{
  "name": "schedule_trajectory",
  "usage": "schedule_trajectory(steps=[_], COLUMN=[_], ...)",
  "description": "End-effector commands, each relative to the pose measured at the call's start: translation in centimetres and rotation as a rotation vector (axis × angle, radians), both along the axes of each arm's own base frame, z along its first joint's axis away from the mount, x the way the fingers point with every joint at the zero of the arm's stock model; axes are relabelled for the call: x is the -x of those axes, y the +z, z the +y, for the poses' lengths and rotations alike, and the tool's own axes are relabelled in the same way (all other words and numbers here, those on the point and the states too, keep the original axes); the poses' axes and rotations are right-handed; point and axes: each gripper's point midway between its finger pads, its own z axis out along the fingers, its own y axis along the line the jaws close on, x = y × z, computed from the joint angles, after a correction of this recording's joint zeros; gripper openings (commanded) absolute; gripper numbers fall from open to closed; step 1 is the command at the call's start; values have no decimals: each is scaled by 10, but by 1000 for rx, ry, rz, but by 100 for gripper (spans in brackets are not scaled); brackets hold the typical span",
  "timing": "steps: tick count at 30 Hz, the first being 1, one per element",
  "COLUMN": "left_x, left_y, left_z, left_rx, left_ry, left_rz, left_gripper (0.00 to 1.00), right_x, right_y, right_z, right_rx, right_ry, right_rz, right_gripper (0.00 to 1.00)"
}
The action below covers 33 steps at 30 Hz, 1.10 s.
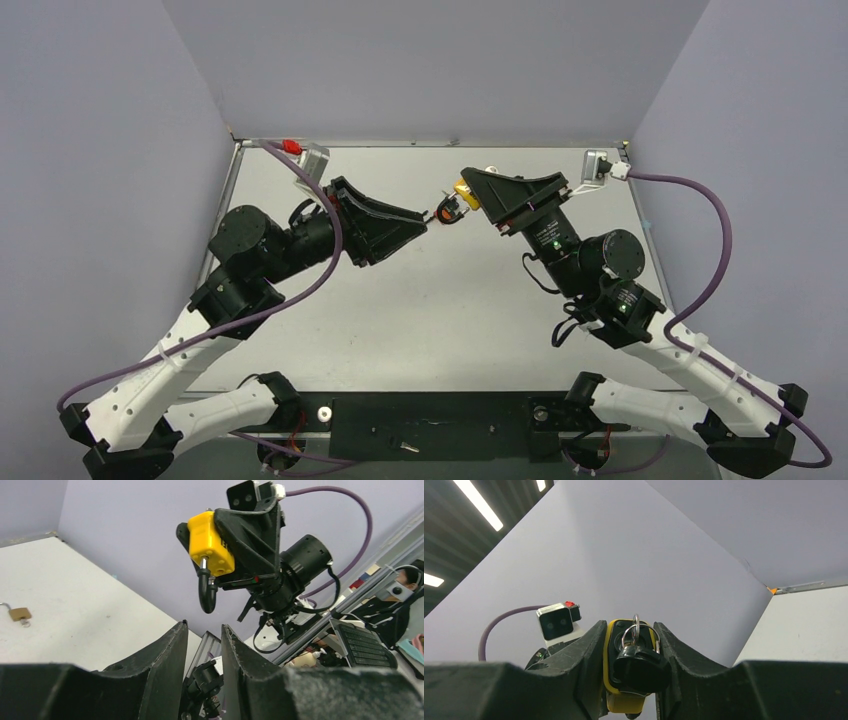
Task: Lock with the key
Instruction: Lock the lock.
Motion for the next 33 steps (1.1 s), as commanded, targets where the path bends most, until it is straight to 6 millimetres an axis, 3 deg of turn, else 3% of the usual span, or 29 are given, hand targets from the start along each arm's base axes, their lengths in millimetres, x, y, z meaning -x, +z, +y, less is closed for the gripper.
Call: schedule_trajectory(steps=[1,11,33], left_x=[10,-2,0], left_y=[29,25,31], left_z=[0,-9,-25], left_rx=[94,93,116], left_ry=[-64,-101,-201], left_rz=[-61,-24,-28], left_gripper=[29,32,32], right_x=[7,9,2], right_y=[38,43,28], right_z=[-21,-19,-3], right_rx=[-159,-197,-136], right_ry=[-23,-6,-12], right_rz=[-65,-66,-60], right_gripper=[0,0,0])
